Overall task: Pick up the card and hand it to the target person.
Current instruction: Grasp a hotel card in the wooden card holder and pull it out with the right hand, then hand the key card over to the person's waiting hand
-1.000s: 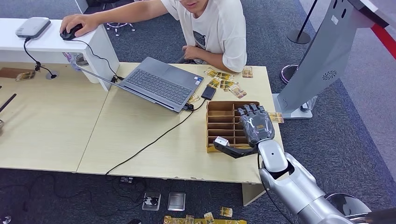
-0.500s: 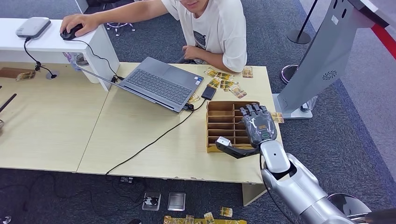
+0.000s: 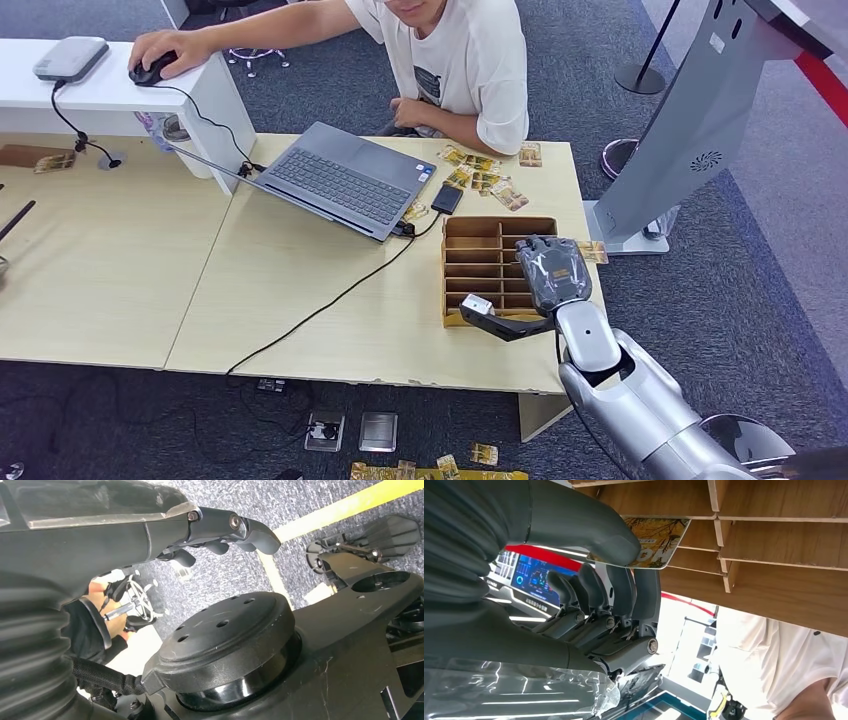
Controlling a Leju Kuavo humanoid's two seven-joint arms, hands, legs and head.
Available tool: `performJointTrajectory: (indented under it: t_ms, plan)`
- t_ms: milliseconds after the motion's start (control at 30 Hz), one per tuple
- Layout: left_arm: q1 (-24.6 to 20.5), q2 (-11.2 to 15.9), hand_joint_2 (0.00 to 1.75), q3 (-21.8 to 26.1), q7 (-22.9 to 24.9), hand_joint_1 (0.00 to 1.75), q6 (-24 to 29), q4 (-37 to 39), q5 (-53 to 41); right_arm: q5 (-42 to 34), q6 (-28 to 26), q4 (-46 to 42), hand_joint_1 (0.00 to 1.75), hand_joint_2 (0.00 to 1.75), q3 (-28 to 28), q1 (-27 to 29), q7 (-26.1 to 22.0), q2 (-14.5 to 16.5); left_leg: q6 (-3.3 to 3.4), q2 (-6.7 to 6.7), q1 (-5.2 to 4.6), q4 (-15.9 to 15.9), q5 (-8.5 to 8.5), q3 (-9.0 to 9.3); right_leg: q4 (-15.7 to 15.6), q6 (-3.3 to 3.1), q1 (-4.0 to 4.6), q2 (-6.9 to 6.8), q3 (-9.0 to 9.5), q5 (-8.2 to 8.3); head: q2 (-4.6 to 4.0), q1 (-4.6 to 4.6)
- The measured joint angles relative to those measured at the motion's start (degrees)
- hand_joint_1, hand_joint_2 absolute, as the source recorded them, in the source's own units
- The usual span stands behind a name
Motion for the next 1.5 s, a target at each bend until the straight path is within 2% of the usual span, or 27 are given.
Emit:
performJointTrajectory:
  t_ms: [333,667,867,1067,1267,1300,1400,1433,1500]
  plan:
    - [0.00,0.02,1.75,0.00,0.02,0.00,0.00,0.07,-0.13,-0.55,-0.71,-0.45,1.71,1.75,-0.08,0.04,-0.11,-0.52,0.00,0.00,0.00,0.00,0.00,0.00,0.00,0.00,0.00,0.00,0.00,0.00,0.00,-0.01]
    - [0.00,0.02,1.75,0.00,0.01,0.00,-0.19,0.16,-0.87,-1.14,-1.11,-2.81,1.70,1.75,-0.75,-0.05,1.47,-2.03,0.00,0.00,0.00,0.01,0.00,0.00,0.00,0.00,0.00,0.00,0.00,0.00,0.00,-0.03]
    - [0.01,0.02,1.75,0.00,-0.06,0.00,-0.40,0.19,-1.25,-0.08,1.61,-8.39,1.69,1.75,-3.10,-0.24,2.30,-4.30,0.00,0.00,0.00,0.02,0.00,0.00,0.00,0.00,0.00,0.00,0.00,0.00,0.00,0.03]
    - [0.01,0.02,1.75,0.00,-0.10,0.00,-0.56,0.25,-1.63,0.99,3.94,-12.71,1.74,1.75,-4.75,-0.47,2.30,-5.60,0.00,0.00,0.00,0.02,0.00,0.00,0.00,0.00,0.00,0.00,0.00,0.00,0.00,-0.03]
    - [0.01,0.02,1.75,0.03,-0.11,0.00,-0.56,0.34,-1.63,1.30,4.72,-15.60,1.72,1.75,-5.67,-0.53,2.27,-6.39,0.00,0.00,0.00,0.02,0.00,0.00,0.00,0.00,0.00,0.00,0.00,0.00,0.00,0.00]
    - [0.01,0.02,1.75,0.03,-0.11,0.00,-0.55,0.36,-1.62,1.31,4.78,-15.91,1.52,1.75,-5.69,-0.55,2.27,-6.45,0.00,0.00,0.00,0.02,0.00,0.00,0.00,0.00,0.00,0.00,0.01,0.00,0.00,0.00]
    - [0.00,0.02,1.75,0.05,-0.11,0.00,-0.55,0.40,-1.60,1.32,4.83,-16.60,0.24,1.75,-5.72,-0.64,2.18,-6.57,0.00,0.00,0.00,0.02,0.00,0.00,0.00,0.00,0.00,0.00,0.01,0.00,0.00,0.00]
    - [0.01,0.02,1.75,0.05,-0.11,0.00,-0.55,0.41,-1.60,1.27,4.76,-16.74,0.00,1.75,-5.73,-0.67,2.08,-6.61,0.00,0.00,0.00,0.02,0.00,0.00,0.00,0.00,0.00,0.00,0.01,0.00,0.00,0.00]
    - [0.01,0.02,1.75,0.07,-0.11,0.00,-0.55,0.42,-1.59,1.06,4.40,-16.87,0.00,1.75,-5.75,-0.71,1.81,-6.64,0.00,0.00,0.00,0.02,0.00,0.00,0.00,0.00,0.00,0.00,0.01,0.00,0.00,0.01]
